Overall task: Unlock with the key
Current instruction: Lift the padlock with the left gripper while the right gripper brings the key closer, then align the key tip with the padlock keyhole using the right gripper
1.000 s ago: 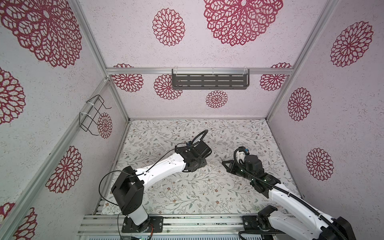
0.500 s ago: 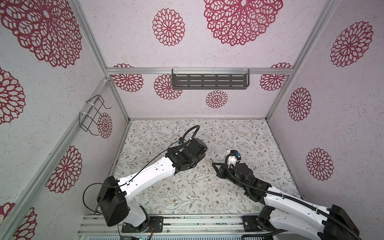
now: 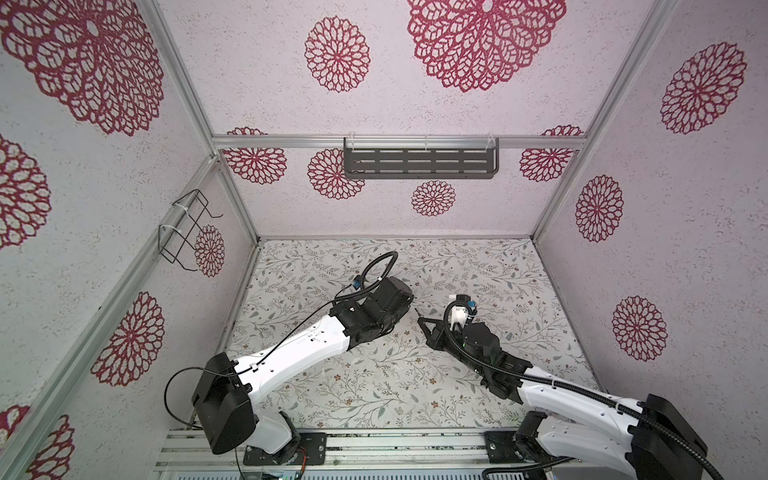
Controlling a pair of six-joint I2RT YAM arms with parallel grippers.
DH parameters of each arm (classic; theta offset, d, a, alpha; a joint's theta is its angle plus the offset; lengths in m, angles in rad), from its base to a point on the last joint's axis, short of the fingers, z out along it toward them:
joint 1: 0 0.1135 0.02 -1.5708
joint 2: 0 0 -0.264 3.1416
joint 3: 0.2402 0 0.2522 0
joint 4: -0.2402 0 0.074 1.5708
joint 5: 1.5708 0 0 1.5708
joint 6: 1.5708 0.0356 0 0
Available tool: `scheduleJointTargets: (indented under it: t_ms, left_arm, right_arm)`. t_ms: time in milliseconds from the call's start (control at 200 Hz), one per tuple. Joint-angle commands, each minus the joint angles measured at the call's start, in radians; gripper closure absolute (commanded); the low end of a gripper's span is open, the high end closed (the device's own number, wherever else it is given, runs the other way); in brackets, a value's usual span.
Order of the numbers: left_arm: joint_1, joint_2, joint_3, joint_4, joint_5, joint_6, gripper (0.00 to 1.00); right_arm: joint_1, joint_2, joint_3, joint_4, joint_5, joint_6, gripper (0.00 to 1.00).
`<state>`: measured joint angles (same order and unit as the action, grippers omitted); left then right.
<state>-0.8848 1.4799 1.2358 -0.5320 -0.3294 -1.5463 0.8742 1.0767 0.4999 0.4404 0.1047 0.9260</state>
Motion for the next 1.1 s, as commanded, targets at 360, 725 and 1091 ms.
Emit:
scheduleJointTargets:
  t_ms: [360, 725, 1091]
  left_arm:
    - [-0.014, -0.044, -0.029, 0.070, -0.056, -0.006, 1.00]
    - [-0.014, -0.036, -0.025, 0.081, -0.050, -0.003, 1.00]
    - [-0.014, -0.032, -0.024, 0.086, -0.042, -0.001, 1.00]
  right_arm:
    - [0.028, 0.057, 0.073, 0.092, -0.025, -0.006, 1.00]
    - [0.042, 0.086, 0.089, 0.094, -0.031, -0.009, 1.00]
    - [0.044, 0.088, 0.120, 0.061, -0.033, -0.047, 1.00]
